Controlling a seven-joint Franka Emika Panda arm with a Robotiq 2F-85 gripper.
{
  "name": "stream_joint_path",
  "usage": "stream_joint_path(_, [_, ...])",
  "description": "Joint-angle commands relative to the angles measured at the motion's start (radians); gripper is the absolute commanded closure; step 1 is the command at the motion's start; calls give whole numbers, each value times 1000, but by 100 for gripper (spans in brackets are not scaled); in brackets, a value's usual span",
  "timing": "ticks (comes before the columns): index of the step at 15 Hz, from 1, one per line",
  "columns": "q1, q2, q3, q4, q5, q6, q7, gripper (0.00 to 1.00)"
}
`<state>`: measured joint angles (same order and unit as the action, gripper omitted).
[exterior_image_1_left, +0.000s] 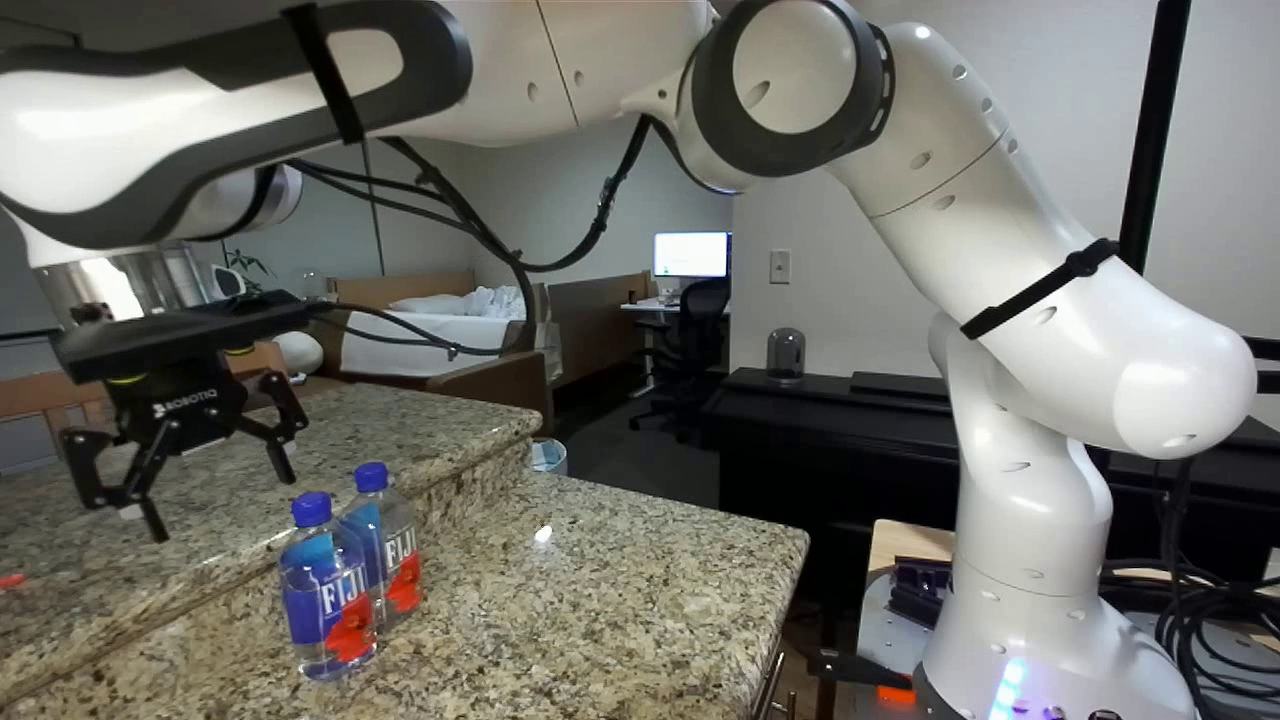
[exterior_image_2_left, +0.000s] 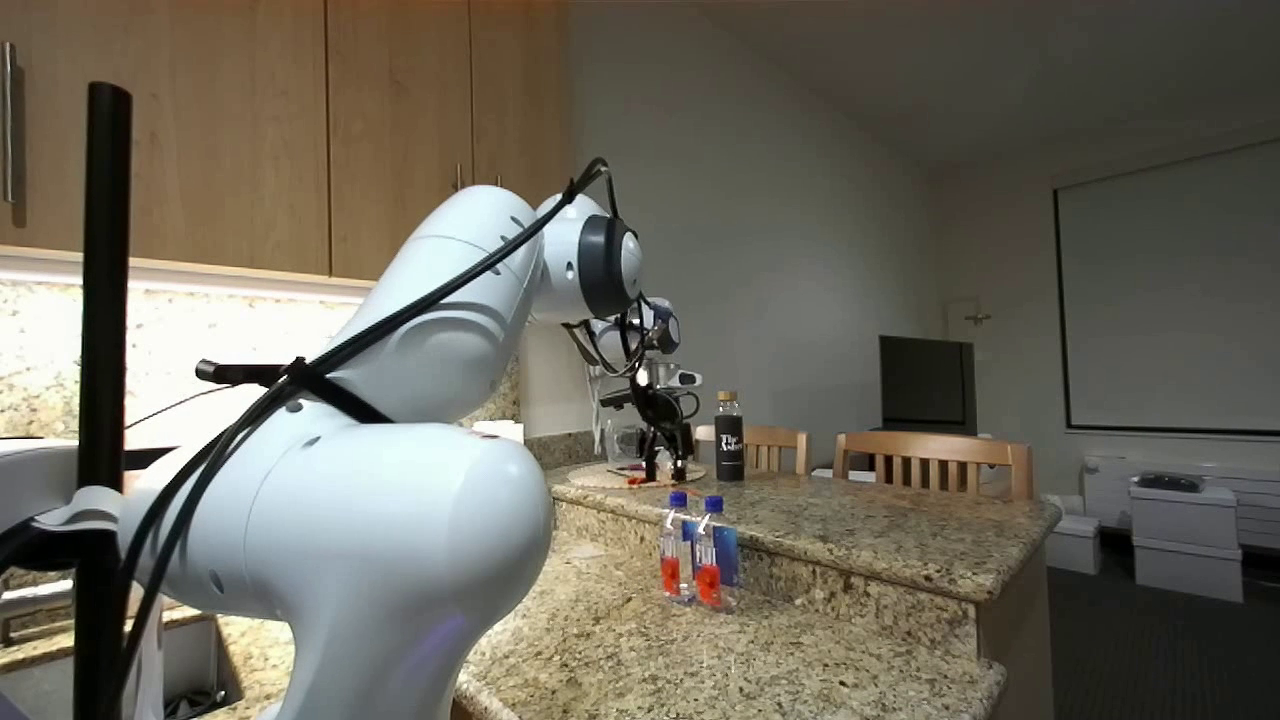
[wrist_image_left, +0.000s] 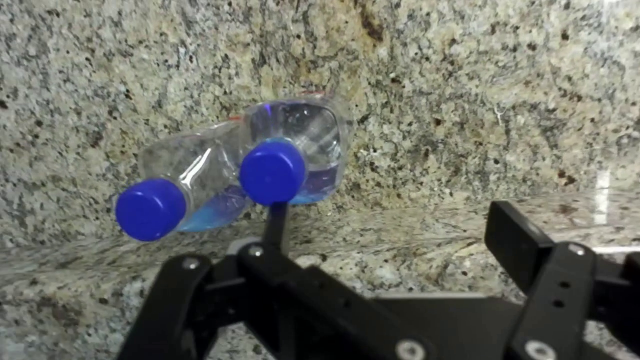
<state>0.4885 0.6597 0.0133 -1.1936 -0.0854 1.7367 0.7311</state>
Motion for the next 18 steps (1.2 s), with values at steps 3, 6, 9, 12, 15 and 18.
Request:
stream_joint_path(3, [-4, -169, -43, -249, -3, 64, 121, 0])
stream_joint_path(6, [-46, -198, -6, -312, -8, 70, 128, 0])
stream_joint_path(9, [-74, -207, 18, -364, 9, 106, 116, 0])
stream_joint_path(12, [-96, -207, 38, -405, 15, 168, 106, 0])
stream_joint_path(15, [-101, -208, 47, -438, 7, 253, 104, 0])
stream_joint_path(18, [-101, -207, 50, -454, 3, 317, 100, 0])
